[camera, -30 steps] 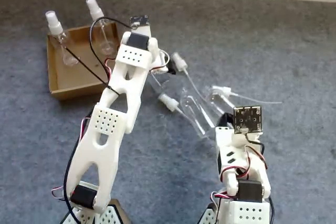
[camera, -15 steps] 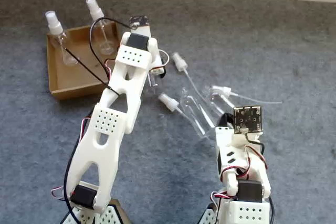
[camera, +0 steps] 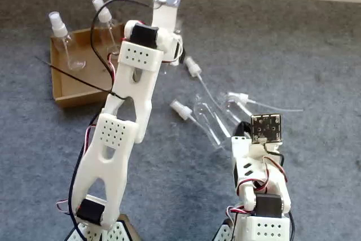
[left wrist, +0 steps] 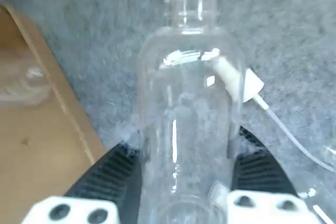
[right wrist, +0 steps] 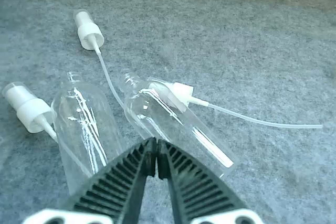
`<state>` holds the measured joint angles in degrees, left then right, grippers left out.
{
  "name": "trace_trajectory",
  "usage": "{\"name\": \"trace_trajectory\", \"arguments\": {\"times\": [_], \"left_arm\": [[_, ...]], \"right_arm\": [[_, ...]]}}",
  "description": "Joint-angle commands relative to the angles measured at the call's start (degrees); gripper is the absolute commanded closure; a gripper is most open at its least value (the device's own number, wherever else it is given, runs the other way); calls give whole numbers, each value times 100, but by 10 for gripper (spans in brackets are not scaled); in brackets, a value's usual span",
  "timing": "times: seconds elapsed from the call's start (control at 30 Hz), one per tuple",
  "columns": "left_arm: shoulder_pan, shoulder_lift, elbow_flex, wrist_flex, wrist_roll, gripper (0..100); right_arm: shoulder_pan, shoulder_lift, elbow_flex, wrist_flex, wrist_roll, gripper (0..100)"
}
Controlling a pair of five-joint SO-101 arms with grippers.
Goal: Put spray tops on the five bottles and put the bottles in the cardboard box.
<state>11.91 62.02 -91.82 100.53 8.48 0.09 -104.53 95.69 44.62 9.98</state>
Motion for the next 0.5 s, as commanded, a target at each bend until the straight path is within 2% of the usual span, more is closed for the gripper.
{"name": "trace_trajectory", "arguments": {"times": [0.0,0.1,0.2,0.47], "left_arm": [[-13,-1077,-145,53,-229,951],[-75,-1490,-110,79,-237,951],[-57,-1991,444,79,-246,951],[84,-4356,3855,44,-281,950]], "right_arm": [[57,-48,549,22,9,993],[57,-48,549,22,9,993],[57,-48,549,22,9,993],[57,-48,549,22,9,993]]}}
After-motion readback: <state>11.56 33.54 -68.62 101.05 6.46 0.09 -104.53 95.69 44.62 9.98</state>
